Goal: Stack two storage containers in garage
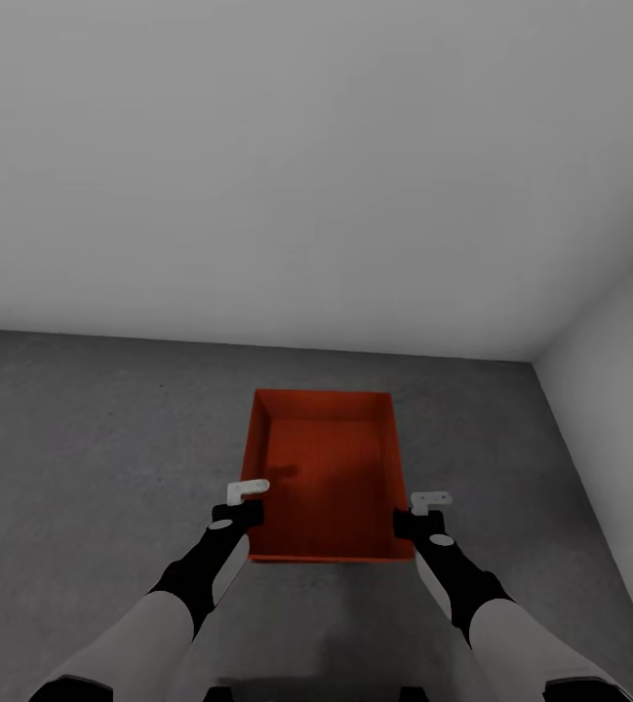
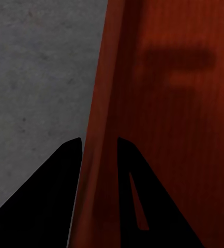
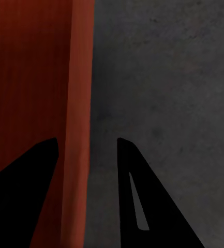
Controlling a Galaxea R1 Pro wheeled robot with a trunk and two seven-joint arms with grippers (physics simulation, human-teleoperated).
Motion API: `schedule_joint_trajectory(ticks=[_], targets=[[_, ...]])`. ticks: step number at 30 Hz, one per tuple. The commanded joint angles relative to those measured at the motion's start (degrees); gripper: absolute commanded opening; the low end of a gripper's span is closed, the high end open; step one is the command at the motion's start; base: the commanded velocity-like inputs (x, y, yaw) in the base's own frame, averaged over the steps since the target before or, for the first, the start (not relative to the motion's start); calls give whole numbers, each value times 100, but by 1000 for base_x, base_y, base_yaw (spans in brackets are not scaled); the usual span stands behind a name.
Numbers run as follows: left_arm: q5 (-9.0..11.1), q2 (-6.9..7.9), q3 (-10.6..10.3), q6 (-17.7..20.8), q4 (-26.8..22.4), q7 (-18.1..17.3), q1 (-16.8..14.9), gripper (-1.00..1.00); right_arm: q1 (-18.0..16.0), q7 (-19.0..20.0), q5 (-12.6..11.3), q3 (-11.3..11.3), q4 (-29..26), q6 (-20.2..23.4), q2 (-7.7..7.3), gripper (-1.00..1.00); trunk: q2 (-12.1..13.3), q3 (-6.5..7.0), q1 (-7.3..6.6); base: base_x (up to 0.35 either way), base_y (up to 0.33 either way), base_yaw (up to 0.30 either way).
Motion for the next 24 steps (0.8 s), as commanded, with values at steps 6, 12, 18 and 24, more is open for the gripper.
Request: schedule_joint_trajectory(ticks=[6,12,18,24], targets=[[-84,133,287,-113,-29,273,-3,-100,-2,-167,16,-438,7,7,-119,-100,-245,-111,133,0,0,0],[-84,133,287,-113,-29,273,-3,-100,-2,-167,16,-438,7,8,-119,-100,-365,-165,198,0,0,0],[-84,133,287,-111,-31,273,-3,-100,-2,-167,16,-438,7,37,-125,-100,-365,-165,198,0,0,10],[-84,133,284,-107,-30,273,-3,-100,-2,-165,16,-438,7,54,-128,-100,-365,-165,198,0,0,151]])
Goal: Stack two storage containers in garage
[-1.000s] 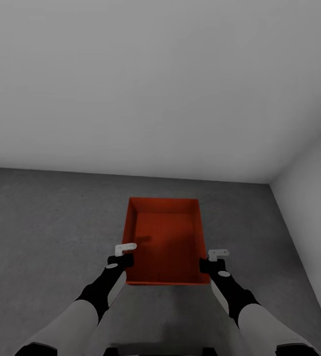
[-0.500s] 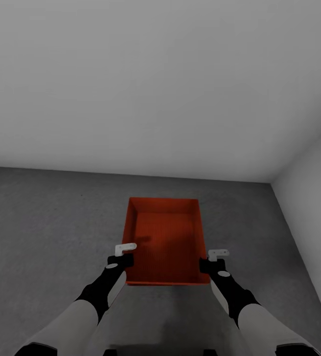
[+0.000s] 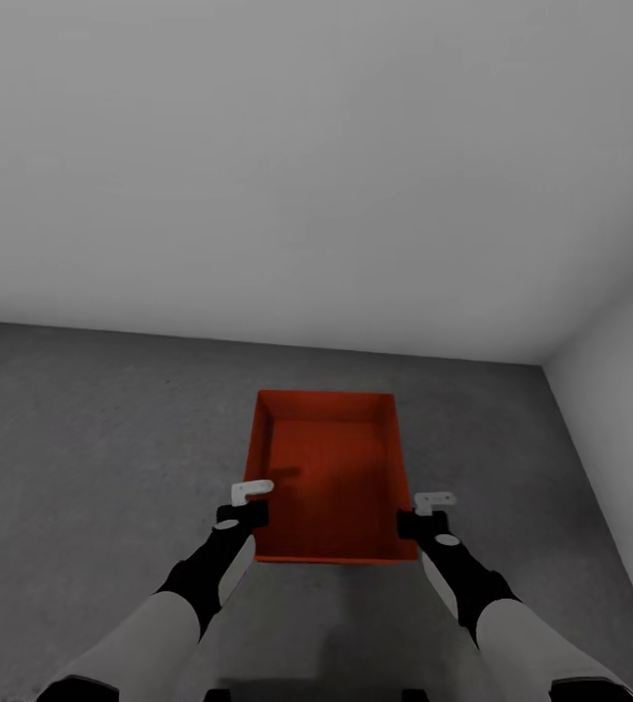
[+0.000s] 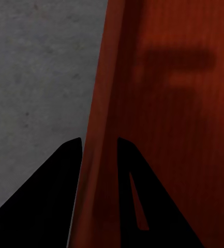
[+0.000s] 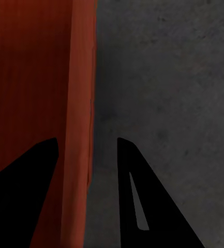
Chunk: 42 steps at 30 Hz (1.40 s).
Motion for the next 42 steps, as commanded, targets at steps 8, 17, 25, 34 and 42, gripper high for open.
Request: schedule_joint_trajectory(ticks=[8,17,25,34,42], targets=[[-98,245,344,-149,-26,83,-4,-100,0,-339,19,-390,4,-8,-11,-100,-2,-3,0,0,0,60],[-98,246,343,-149,-26,83,-4,-100,0,-339,19,-391,4,-17,-6,-100,-2,-3,0,0,0,3],[-98,242,336,-149,-27,83,-4,-100,0,-339,19,-391,4,-18,-6,-100,-2,-3,0,0,0,0],[252,142,-121,-76,13,6,1,-100,0,-191,10,76,5,-14,24,-100,-3,-3,0,0,0,0],[379,206,-297,-8,33,2,5,-100,0,-187,-64,139,12,-32,28,-100,-3,-3,0,0,0,0]])
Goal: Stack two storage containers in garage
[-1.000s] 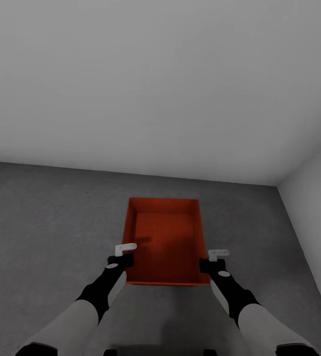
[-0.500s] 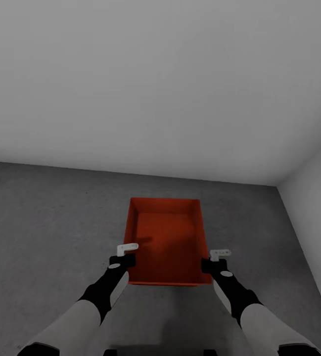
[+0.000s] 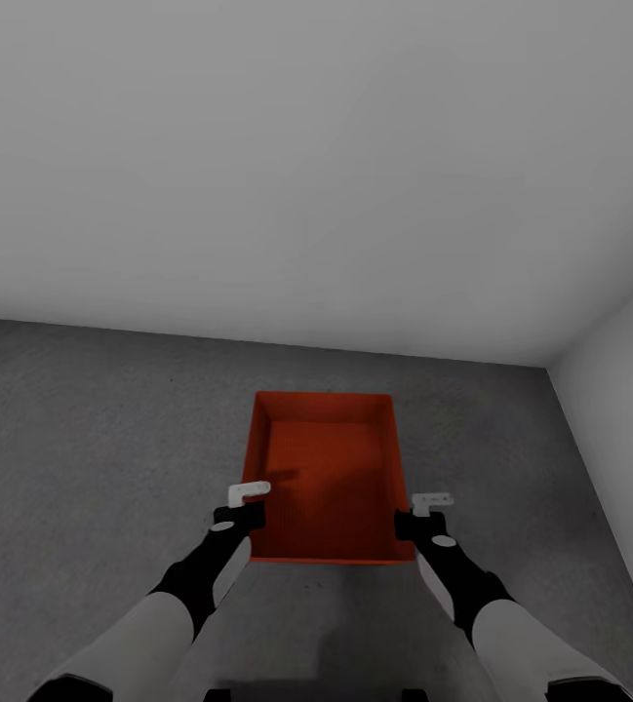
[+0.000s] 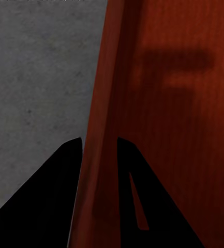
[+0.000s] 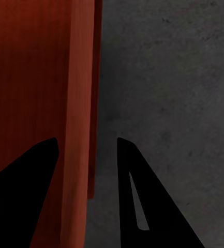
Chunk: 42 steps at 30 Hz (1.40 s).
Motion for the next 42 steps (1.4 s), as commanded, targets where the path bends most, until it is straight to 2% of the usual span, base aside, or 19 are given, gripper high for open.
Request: schedule_joint_trajectory(ticks=[1,3,8,17,29,30,34,42], targets=[[23,41,-15,39,3,75,0,-100,-6,-50,27,8,-19,8,-26,-100,-2,-3,0,0,0,0],[-36,18,37,43,4,85,1,-100,-6,-47,-26,53,-19,7,-28,-100,-2,-3,0,0,0,0],[-43,17,56,45,0,89,1,-100,-6,-45,-65,89,-18,6,-30,-100,-2,-3,0,0,0,0],[-5,27,25,45,-8,92,1,-100,-6,-45,-69,92,-18,6,-28,-100,-363,-165,198,0,0,0],[21,32,-3,46,-22,97,1,-100,-6,-45,-69,94,-18,6,-31,-100,-404,-183,220,0,0,0],[-229,113,259,46,-22,95,1,-100,-6,-45,114,-323,-18,6,-31,-100,-444,-201,242,0,0,0],[-229,113,259,45,-22,96,1,-100,-6,-45,114,-323,-18,6,-30,-100,-604,-272,330,0,0,0],[-229,113,259,45,-29,101,1,-100,-6,-45,114,-323,-19,6,-28,-100,-604,-272,330,0,0,0]])
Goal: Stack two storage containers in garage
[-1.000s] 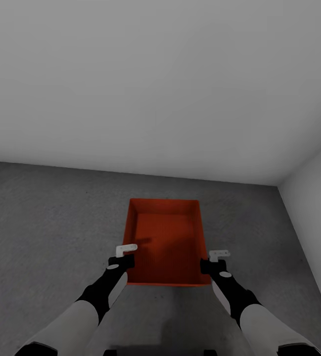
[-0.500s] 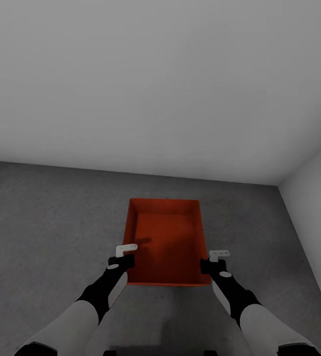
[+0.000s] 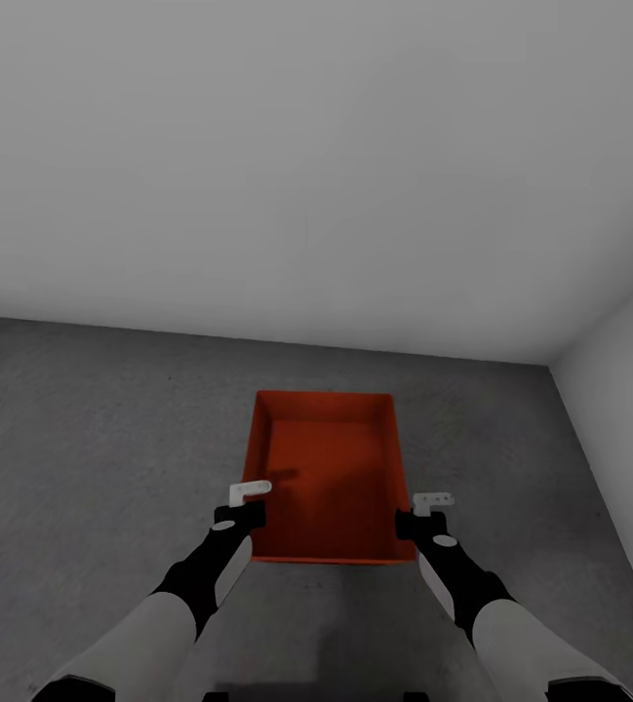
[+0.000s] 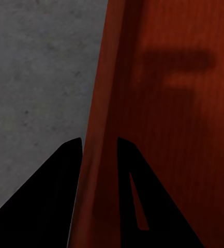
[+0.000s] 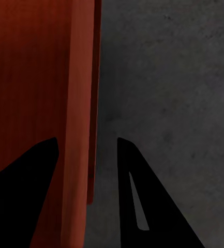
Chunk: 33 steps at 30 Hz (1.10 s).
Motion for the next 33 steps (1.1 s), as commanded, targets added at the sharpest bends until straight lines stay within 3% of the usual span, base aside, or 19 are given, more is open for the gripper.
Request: schedule_joint_trajectory(ticks=[1,13,24,33], targets=[[-19,181,52,40,-17,107,-2,-100,-4,-76,44,-248,-11,9,-32,-100,-2,-3,0,0,0,0],[-19,181,52,41,-15,108,-2,-100,-4,-76,43,-248,-15,10,-34,-100,-403,-182,220,0,0,0],[-19,181,52,40,-16,108,-2,-100,-4,-76,44,-248,-15,9,-34,-100,-403,-182,220,0,0,0],[-19,181,52,42,-9,108,-2,-100,-4,-76,42,-248,-15,9,-34,-100,-764,-344,417,0,0,0]])
